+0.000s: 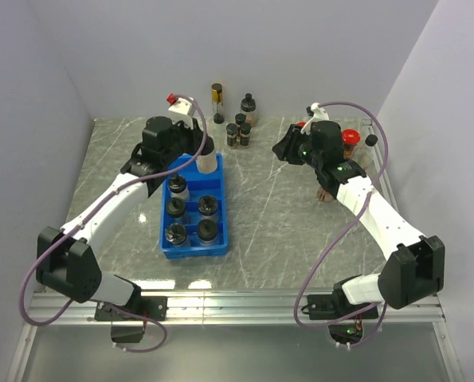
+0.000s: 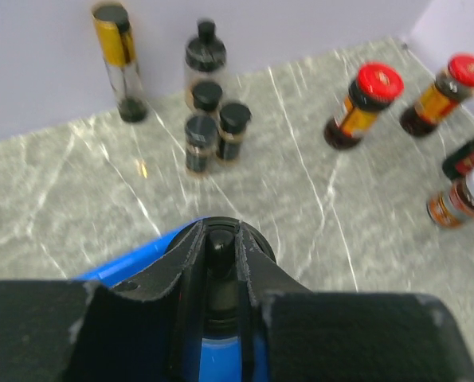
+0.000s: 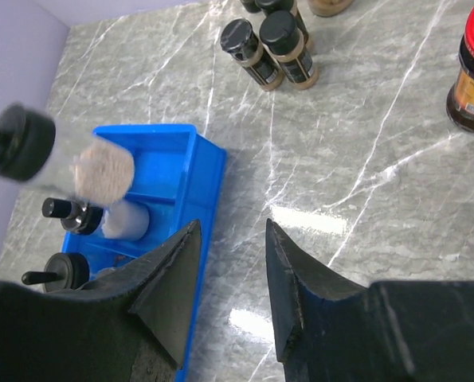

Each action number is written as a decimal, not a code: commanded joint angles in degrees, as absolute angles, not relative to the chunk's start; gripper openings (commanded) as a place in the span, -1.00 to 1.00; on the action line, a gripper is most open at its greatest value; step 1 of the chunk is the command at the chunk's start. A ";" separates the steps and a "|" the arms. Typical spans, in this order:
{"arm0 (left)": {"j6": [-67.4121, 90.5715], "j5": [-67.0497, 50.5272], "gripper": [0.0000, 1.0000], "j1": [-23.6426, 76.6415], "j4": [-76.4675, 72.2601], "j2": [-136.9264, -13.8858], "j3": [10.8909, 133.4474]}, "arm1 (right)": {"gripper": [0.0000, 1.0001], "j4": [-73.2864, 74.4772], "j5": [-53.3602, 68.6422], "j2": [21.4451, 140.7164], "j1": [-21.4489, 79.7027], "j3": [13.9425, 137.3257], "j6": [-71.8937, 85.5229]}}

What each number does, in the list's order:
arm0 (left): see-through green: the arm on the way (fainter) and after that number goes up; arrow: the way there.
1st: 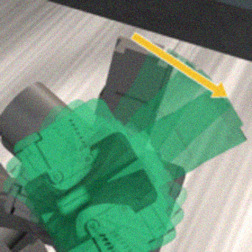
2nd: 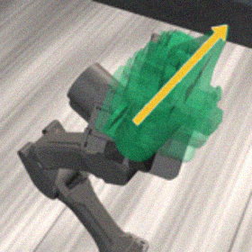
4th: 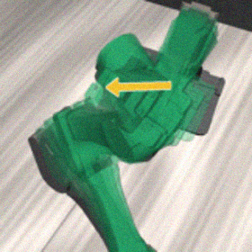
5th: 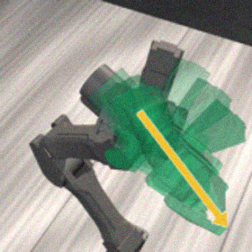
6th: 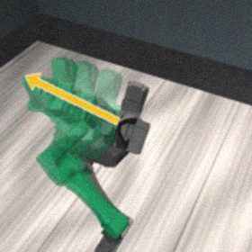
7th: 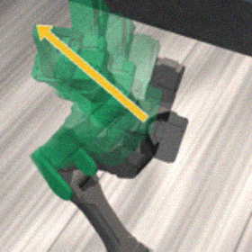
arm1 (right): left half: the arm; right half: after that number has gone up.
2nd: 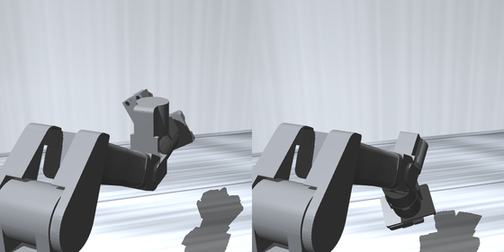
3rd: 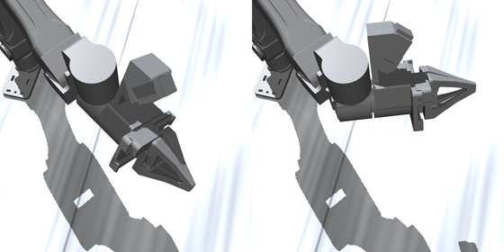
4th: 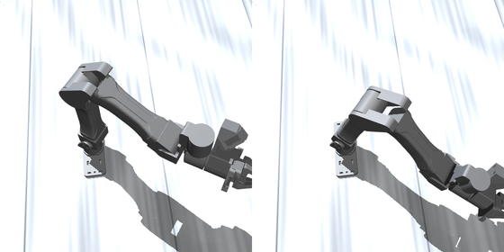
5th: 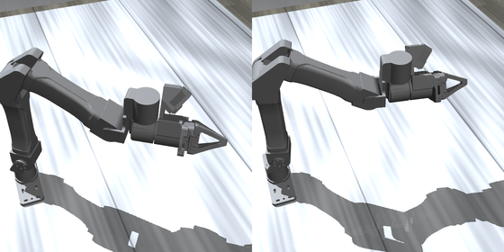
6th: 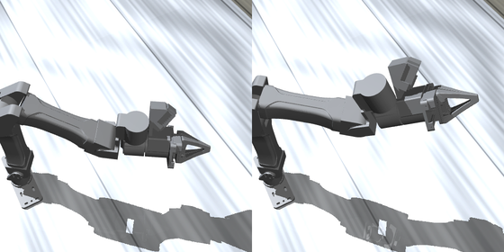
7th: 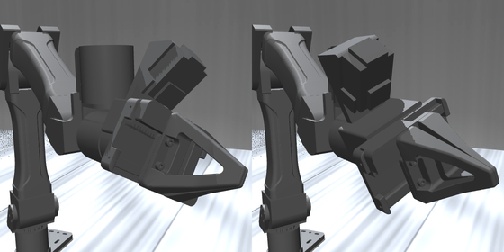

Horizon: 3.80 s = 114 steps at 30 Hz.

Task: Organize the condiment bottles
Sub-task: Place the bottle in the storage box.

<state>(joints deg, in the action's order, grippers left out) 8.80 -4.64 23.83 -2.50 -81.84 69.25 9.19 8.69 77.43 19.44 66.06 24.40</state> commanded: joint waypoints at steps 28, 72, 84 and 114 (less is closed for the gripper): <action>10.55 -0.88 -0.99 28.83 -4.31 -73.39 55.20 | -0.11 6.94 8.44 79.63 19.07 67.59 24.96; 17.93 0.44 -0.28 29.00 -15.20 -82.88 44.12 | 0.18 8.61 5.01 82.53 19.16 70.14 23.38; 17.49 2.73 -0.83 29.09 -18.28 -81.12 43.77 | 0.18 8.52 5.45 83.49 19.07 70.58 23.55; 10.73 15.64 -0.99 32.61 -39.64 -74.52 32.60 | 0.13 9.05 7.82 88.50 19.07 71.45 24.43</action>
